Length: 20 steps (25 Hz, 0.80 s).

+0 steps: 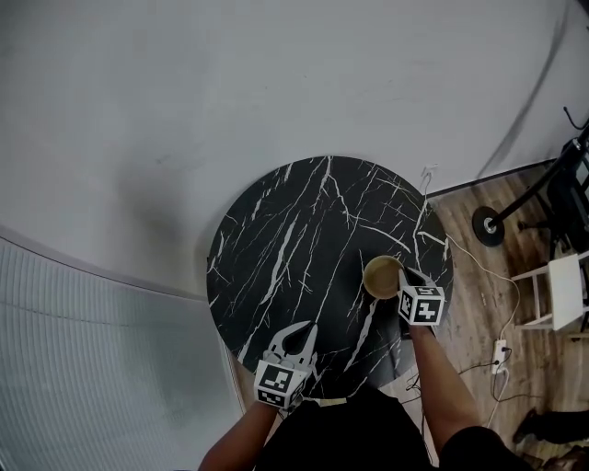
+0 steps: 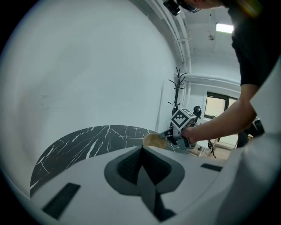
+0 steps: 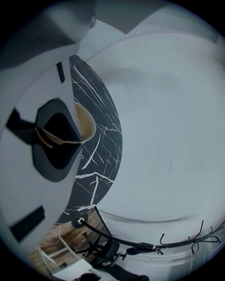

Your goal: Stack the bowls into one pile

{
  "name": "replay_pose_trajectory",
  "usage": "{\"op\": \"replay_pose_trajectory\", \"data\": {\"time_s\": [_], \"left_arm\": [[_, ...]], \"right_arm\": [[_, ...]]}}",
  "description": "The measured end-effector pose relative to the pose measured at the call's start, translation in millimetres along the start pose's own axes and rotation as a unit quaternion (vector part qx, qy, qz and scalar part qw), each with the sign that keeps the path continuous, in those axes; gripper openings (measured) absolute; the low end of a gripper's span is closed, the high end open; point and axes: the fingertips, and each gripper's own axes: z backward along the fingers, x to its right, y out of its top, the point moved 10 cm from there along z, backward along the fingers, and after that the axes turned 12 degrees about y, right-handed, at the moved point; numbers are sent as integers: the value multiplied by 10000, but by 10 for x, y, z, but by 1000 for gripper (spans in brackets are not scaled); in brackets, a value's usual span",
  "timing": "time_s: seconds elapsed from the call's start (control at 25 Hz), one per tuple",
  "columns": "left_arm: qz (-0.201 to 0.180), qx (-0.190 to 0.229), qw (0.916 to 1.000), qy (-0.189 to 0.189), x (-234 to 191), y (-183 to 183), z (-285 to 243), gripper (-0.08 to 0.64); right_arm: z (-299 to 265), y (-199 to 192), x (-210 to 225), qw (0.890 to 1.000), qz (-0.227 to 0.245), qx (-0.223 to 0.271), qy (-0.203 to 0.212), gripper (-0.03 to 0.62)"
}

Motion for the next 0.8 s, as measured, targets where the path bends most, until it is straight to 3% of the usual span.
{"op": "replay_pose_trajectory", "data": {"time_s": [0.12, 0.4, 0.8], "left_arm": [[20, -33, 10000, -2, 11, -18, -13, 12], [133, -89, 9998, 70, -25, -50, 22, 12], [108, 86, 9999, -102, 29, -12, 12, 12]], "right_arm": [[-41, 3, 20, 9999, 91, -58, -48, 31], [37, 82, 20, 9995, 289, 10, -142, 97], [519, 252, -266, 9947, 915, 471, 6, 49]]}}
